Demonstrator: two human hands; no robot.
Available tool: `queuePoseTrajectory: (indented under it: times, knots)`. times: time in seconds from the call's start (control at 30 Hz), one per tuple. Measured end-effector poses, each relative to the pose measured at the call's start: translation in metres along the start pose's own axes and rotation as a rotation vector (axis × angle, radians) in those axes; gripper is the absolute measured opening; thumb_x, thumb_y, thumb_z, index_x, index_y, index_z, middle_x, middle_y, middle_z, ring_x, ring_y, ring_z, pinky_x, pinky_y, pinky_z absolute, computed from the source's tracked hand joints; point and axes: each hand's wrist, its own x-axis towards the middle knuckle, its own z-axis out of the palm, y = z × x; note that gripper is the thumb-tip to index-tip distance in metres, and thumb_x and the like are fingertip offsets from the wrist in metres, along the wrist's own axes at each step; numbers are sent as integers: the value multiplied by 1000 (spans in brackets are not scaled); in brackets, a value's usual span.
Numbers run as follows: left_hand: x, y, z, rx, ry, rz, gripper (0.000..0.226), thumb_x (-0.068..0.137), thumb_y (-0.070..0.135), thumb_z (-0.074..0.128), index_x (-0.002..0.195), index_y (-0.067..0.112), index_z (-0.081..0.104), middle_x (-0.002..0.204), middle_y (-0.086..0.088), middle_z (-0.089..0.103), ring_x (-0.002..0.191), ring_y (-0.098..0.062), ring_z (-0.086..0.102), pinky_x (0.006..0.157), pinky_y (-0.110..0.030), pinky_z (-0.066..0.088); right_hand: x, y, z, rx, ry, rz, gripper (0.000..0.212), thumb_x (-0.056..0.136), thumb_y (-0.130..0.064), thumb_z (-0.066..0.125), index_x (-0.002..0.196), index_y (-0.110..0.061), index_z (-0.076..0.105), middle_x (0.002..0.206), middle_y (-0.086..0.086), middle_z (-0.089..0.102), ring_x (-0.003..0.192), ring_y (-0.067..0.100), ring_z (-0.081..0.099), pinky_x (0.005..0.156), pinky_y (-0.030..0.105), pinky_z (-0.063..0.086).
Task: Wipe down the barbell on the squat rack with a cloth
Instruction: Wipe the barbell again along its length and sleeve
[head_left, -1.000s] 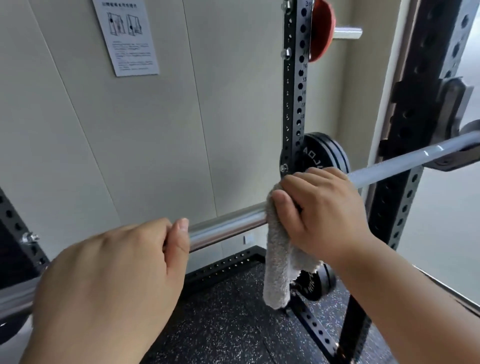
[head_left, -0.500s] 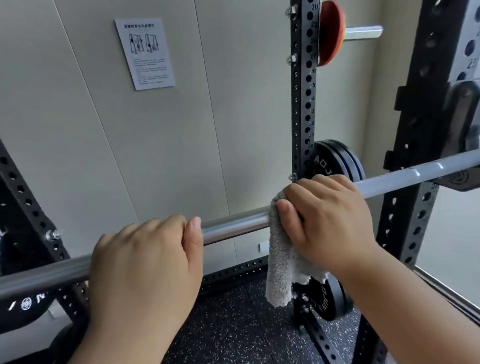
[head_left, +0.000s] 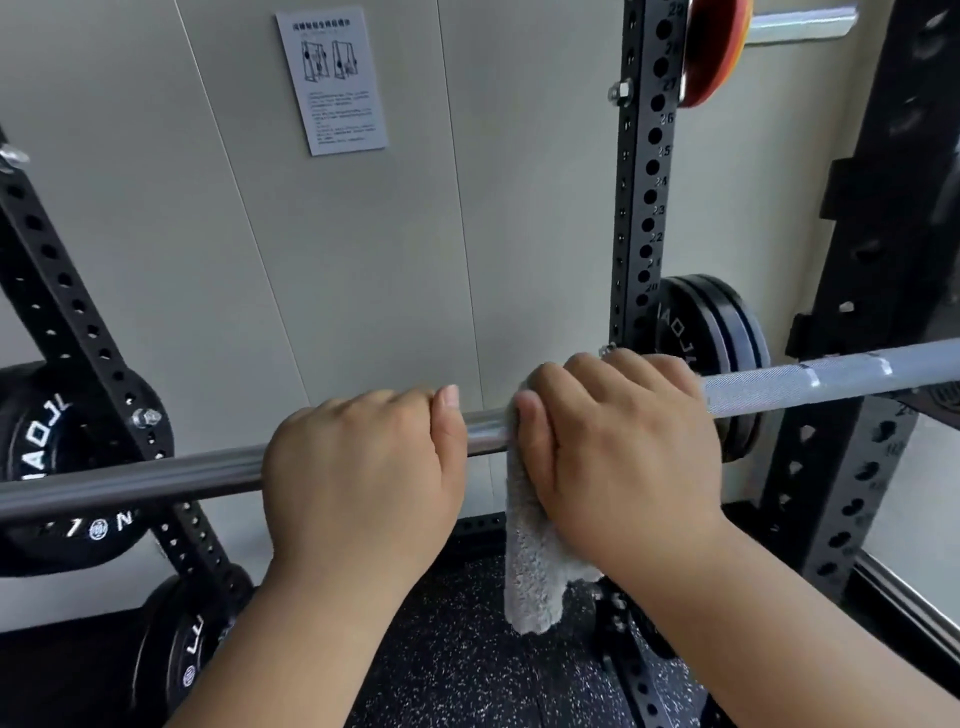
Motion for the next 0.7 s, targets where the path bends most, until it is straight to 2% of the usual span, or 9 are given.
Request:
queuePoseTrajectory:
  times: [0.13,0.27,0.37,0.4,0.47,0.53,0.57,0.63,0.7]
  knots:
    - [1,4,-4,51,-25,-12,48,103,35,36,57,23,40,47,-1,46,42,-26,30,51,-28,22,-1,6,-3,58,-72,-161,44,113,-46,37,91,-23,67,78,-4,59,69,27,55,72,46,46]
    - [5,3,-10,103,-94,35,54,104,37,33,53,21,41,42,3,30,37,-24,28,49,-23,19,14,30,-13,60,-178,-42,48,109,-43,32,71,-24,53,58,-9,44,53,23,47,62,38,42]
    - [9,-2,-14,85,-140,97,54,105,41,29,56,23,39,42,6,29,36,-25,28,48,-21,15,13,15,-11,9,-107,51,46,108,-39,35,67,-24,49,57,-6,47,55,27,47,65,39,38]
    - [9,-3,-15,72,-151,104,52,105,42,28,57,24,39,43,7,30,37,-24,28,48,-22,14,9,8,-8,15,-83,37,45,109,-39,36,71,-23,54,62,-5,52,59,27,50,68,41,39]
    - [9,-4,-16,45,-154,92,49,105,43,29,60,25,38,45,8,30,40,-25,27,48,-23,13,-4,-2,-4,48,-54,-60,40,111,-40,38,90,-23,68,79,-3,62,72,28,55,77,45,43]
    - [7,-1,-17,31,-161,63,47,104,43,31,61,25,38,47,7,29,42,-26,26,48,-23,13,-11,1,-7,87,-64,-162,37,113,-43,41,110,-22,71,94,-3,66,83,27,59,84,45,46]
    - [7,0,-17,33,-165,47,48,104,42,32,60,24,38,47,7,29,42,-25,26,48,-22,12,-11,7,-8,94,-84,-184,37,112,-46,42,110,-22,70,94,-4,66,83,26,59,83,45,47]
    - [7,0,-17,51,-202,14,53,104,43,32,56,20,41,44,7,31,40,-24,27,48,-22,10,-2,16,-9,85,-112,-122,39,111,-48,42,91,-23,65,78,-7,62,72,24,58,75,45,46]
    - [9,0,-16,64,-236,-12,59,103,46,28,52,18,43,42,6,35,38,-23,31,47,-22,11,10,14,-8,61,-80,13,44,110,-44,40,72,-24,50,61,-8,50,58,26,53,67,43,42]
